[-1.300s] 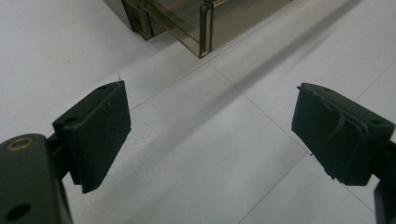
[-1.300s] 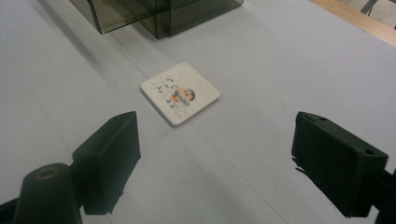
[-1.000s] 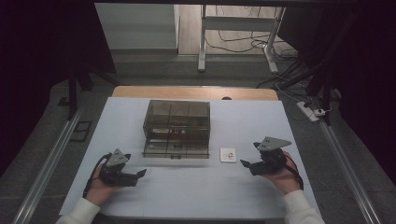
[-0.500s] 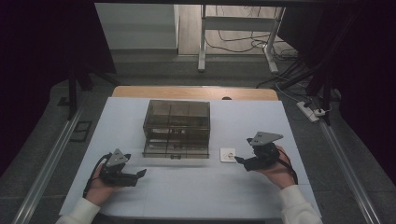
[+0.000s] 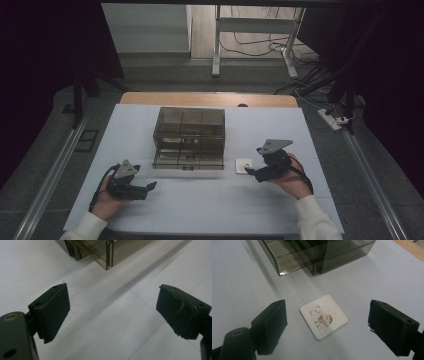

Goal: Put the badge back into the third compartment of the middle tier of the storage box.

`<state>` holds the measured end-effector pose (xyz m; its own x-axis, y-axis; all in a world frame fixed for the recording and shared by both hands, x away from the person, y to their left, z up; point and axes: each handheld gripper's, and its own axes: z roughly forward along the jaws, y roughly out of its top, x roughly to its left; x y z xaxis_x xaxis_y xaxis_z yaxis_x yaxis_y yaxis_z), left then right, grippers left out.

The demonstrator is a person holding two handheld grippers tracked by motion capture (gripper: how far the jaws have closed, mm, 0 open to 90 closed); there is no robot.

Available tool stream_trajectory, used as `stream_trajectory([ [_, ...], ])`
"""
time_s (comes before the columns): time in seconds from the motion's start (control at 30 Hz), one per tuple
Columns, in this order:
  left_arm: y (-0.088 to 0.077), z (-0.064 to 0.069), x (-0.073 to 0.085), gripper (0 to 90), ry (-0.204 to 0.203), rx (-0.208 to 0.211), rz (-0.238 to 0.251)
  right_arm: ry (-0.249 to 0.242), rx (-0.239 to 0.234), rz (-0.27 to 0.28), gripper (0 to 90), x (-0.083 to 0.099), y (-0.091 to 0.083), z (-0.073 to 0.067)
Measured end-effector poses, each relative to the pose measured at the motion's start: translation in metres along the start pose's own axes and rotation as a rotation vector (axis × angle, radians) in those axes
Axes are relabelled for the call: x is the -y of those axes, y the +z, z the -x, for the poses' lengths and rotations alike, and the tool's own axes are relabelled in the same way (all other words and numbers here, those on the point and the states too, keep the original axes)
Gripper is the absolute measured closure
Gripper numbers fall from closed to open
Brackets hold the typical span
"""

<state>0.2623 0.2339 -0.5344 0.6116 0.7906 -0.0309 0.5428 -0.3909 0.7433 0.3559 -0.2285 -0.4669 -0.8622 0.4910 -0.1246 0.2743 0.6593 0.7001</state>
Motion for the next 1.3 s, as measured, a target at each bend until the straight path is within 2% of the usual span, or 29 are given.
stream_trajectory([
  [0.47, 0.000, -0.001, 0.000, 12.0, -0.001, 0.001, 0.000, -0.044, -0.059, -0.049, 15.8, -0.013, 0.020, -0.002],
  [0.7, 0.000, 0.000, 0.000, 12.0, -0.001, 0.000, 0.000, -0.047, -0.087, -0.069, 15.9, -0.018, 0.027, 0.000],
  [0.87, 0.000, -0.001, 0.000, 12.0, -0.004, 0.000, 0.000, -0.062, -0.111, -0.104, 15.8, -0.020, 0.035, 0.003],
  [1.0, 0.000, -0.001, 0.000, 12.0, -0.004, 0.001, 0.001, -0.052, -0.130, -0.129, 15.8, -0.021, 0.041, 0.006],
  [1.3, 0.000, 0.000, 0.001, 12.0, 0.000, -0.001, -0.001, -0.055, -0.131, -0.173, 15.7, -0.016, 0.051, 0.013],
])
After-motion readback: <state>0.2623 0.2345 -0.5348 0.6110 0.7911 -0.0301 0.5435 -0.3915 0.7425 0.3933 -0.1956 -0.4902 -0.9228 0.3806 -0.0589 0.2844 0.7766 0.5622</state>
